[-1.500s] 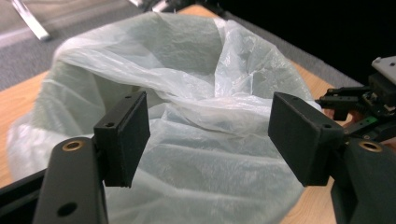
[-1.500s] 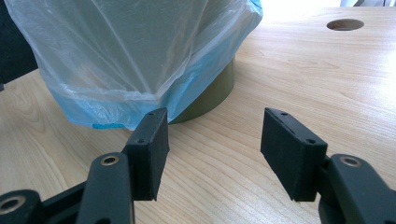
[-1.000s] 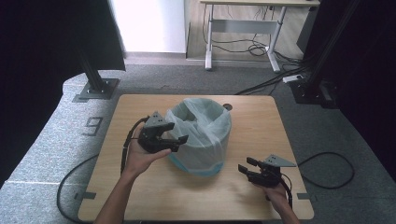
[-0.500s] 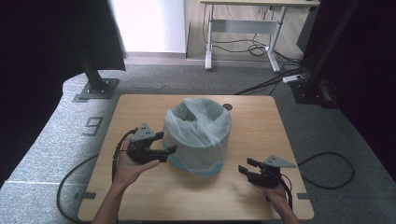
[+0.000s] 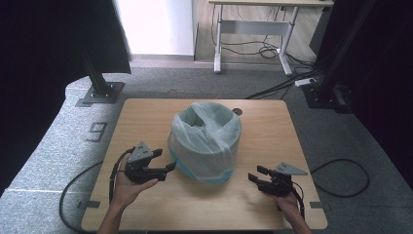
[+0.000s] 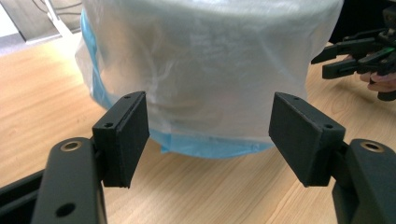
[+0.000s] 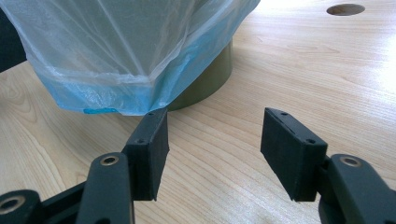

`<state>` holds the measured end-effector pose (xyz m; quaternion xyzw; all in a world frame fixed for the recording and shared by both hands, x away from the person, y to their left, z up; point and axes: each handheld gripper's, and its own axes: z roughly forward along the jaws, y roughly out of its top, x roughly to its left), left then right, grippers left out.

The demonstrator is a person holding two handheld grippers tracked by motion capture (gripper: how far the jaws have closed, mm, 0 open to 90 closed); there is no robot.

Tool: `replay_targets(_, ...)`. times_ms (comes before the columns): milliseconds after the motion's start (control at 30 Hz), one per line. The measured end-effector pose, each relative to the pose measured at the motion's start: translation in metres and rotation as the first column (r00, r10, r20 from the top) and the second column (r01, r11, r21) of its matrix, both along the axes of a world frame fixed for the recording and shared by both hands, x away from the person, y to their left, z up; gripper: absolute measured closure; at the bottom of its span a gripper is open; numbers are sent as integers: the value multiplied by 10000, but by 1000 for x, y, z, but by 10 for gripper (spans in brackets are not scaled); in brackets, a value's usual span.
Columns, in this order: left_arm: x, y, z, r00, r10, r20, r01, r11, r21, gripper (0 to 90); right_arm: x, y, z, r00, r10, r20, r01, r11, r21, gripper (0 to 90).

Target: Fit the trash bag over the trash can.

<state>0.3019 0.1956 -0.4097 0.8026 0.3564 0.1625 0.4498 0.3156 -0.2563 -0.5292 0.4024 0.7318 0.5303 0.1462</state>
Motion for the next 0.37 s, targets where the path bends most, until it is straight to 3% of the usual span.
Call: replay_targets(367,3,2,-10,9998,173,-81,-173,9998,-37,284,1,1,0,10000,-10,2,10,10000,-2,405)
